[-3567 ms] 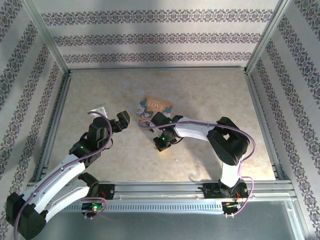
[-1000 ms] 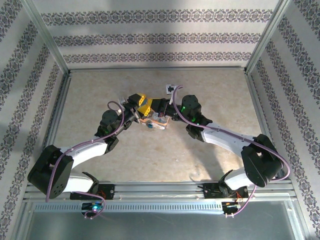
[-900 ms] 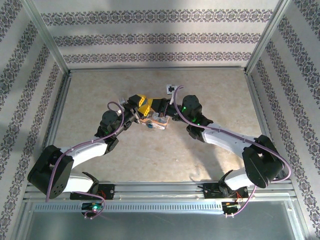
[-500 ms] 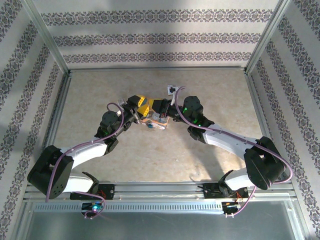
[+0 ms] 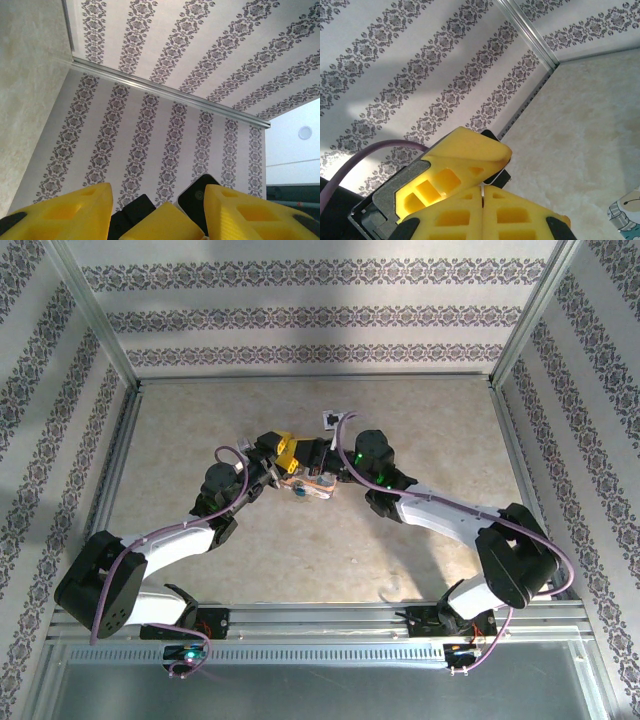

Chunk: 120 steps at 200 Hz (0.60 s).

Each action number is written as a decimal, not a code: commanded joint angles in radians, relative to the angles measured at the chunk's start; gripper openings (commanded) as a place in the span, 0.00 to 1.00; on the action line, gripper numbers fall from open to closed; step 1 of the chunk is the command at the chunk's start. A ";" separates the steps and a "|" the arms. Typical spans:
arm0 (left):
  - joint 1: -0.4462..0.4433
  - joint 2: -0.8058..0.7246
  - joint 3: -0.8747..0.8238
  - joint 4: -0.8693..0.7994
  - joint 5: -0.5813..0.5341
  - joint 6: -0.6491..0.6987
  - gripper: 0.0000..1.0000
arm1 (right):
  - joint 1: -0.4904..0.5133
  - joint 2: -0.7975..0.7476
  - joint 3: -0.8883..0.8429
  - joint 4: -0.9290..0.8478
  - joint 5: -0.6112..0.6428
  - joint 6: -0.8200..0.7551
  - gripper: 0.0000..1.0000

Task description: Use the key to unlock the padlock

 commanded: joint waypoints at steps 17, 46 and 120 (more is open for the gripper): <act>-0.012 -0.014 -0.021 0.061 -0.022 -0.014 0.45 | 0.008 -0.018 -0.007 0.032 0.003 -0.021 0.00; -0.012 -0.014 -0.027 0.061 -0.031 -0.015 0.39 | 0.008 -0.045 -0.040 0.025 0.014 -0.024 0.00; -0.013 -0.010 -0.033 0.057 -0.036 -0.008 0.20 | 0.009 -0.069 -0.059 0.021 0.027 -0.030 0.00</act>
